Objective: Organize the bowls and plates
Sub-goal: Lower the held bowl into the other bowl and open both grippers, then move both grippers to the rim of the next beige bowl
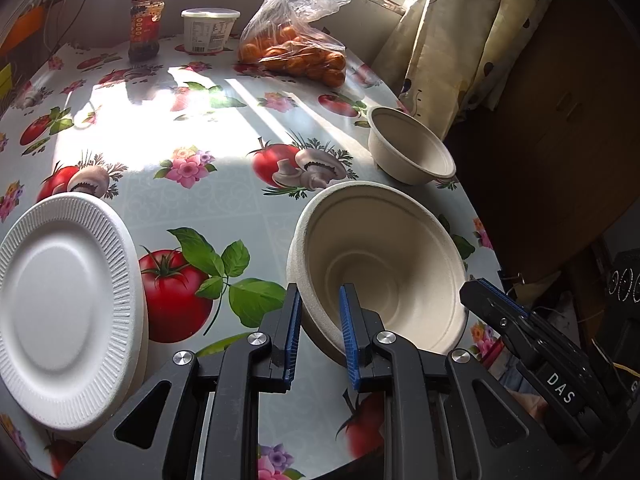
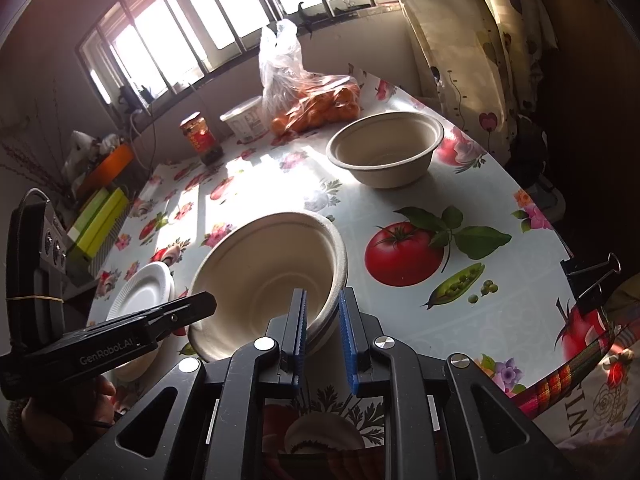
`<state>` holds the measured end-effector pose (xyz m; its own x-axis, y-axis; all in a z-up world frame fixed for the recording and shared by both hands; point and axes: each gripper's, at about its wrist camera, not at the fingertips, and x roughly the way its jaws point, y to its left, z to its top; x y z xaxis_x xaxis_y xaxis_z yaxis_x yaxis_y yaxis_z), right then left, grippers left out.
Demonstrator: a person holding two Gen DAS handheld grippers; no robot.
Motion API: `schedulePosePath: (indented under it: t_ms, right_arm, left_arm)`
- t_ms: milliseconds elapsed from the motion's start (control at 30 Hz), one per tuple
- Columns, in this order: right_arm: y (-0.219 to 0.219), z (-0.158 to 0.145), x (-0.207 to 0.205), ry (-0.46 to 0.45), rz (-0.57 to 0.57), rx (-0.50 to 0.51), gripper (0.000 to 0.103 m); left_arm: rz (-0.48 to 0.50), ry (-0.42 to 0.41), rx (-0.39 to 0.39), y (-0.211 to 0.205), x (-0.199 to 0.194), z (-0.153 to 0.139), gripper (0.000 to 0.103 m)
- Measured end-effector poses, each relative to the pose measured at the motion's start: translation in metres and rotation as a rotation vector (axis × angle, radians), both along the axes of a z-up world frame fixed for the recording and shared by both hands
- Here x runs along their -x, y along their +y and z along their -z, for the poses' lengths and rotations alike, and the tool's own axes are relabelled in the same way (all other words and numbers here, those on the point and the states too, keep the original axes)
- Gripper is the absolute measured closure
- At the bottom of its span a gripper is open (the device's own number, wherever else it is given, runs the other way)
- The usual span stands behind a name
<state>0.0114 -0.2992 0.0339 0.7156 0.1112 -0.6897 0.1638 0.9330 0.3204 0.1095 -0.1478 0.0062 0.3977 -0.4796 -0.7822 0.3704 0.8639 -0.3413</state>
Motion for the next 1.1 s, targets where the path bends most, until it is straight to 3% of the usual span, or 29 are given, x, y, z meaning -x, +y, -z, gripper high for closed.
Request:
schedulePosePath:
  t_ms: [167, 433, 733, 1100]
  right_arm:
    - [-0.001, 0.0, -0.001, 0.0, 0.0, 0.001, 0.08]
    - [-0.004, -0.002, 0.001, -0.009, 0.015, -0.009, 0.076]
    - [-0.014, -0.006, -0.006, -0.011, 0.051, -0.013, 0.075]
    - [-0.035, -0.006, -0.015, -0.01, 0.091, -0.025, 0.072]
  left_arm:
    - [-0.003, 0.0, 0.004, 0.002, -0.002, 0.0, 0.074]
    - [-0.017, -0.004, 0.013, 0.009, -0.007, -0.003, 0.074]
    - [-0.01, -0.071, 0.029, 0.012, -0.028, -0.025, 0.074]
    - [0.003, -0.051, 0.028, 0.004, -0.054, -0.027, 0.074]
